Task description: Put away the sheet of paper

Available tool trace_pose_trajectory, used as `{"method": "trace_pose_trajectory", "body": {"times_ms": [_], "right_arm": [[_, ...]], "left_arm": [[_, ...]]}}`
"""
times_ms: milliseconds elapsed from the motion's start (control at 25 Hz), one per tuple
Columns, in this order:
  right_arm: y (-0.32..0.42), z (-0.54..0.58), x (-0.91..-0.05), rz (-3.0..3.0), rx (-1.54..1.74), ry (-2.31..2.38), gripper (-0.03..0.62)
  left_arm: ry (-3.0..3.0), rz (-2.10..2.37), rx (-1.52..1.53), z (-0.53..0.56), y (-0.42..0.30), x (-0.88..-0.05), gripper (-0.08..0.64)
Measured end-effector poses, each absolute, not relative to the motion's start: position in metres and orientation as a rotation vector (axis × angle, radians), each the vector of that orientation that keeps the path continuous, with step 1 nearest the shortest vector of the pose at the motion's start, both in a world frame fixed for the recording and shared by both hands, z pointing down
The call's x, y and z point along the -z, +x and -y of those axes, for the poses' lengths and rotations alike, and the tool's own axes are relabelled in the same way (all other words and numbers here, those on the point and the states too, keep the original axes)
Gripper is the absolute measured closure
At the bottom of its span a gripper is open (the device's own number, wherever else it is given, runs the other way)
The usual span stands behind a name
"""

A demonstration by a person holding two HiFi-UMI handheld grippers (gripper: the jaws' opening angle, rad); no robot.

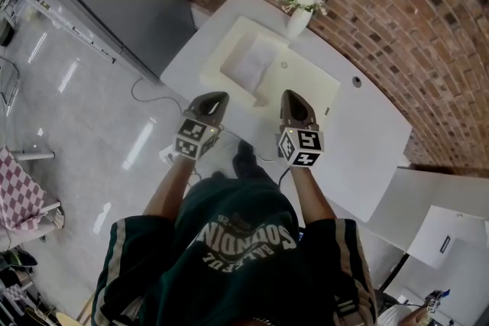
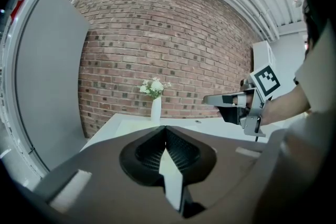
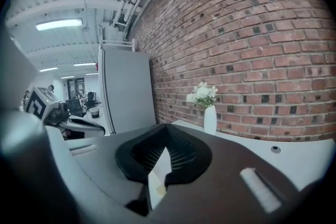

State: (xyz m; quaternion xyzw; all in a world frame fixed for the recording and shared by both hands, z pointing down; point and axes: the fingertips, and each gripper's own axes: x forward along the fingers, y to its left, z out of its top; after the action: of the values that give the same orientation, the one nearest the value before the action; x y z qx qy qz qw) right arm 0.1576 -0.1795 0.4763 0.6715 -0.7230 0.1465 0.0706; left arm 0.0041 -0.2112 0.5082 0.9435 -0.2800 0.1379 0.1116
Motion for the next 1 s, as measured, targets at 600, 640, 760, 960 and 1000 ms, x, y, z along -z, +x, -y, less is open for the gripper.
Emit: {"method": "trace_pose_trajectory", "body": {"times_ms": [600, 640, 760, 960, 1000], "right_arm": [[0.158, 0.190, -0.478, 2.196, -0.460, 1.987, 0.592], [0.158, 0.191, -0.478, 2.196, -0.459, 1.985, 0.592], [0.158, 0.194, -0.480, 2.194, -0.463, 1.978, 0.592], [0.158, 0.201, -0.483, 2.198, -0.478, 1.968, 0.592], [0.159, 0.202, -0.483, 2.198, -0.480, 1.966, 0.592]], "left_arm": [[2.748, 0.818, -0.414, 0.222, 0.013, -0.516, 0.549], [2.747, 0.816, -0.416, 0.222, 0.013, -0.517, 0.549], [2.744, 0.810, -0.423, 0.224, 0.014, -0.519, 0.549], [2.738, 0.811, -0.432, 0.230, 0.015, -0.521, 0.549], [2.736, 0.812, -0.433, 0.231, 0.015, -0.521, 0.549]]}}
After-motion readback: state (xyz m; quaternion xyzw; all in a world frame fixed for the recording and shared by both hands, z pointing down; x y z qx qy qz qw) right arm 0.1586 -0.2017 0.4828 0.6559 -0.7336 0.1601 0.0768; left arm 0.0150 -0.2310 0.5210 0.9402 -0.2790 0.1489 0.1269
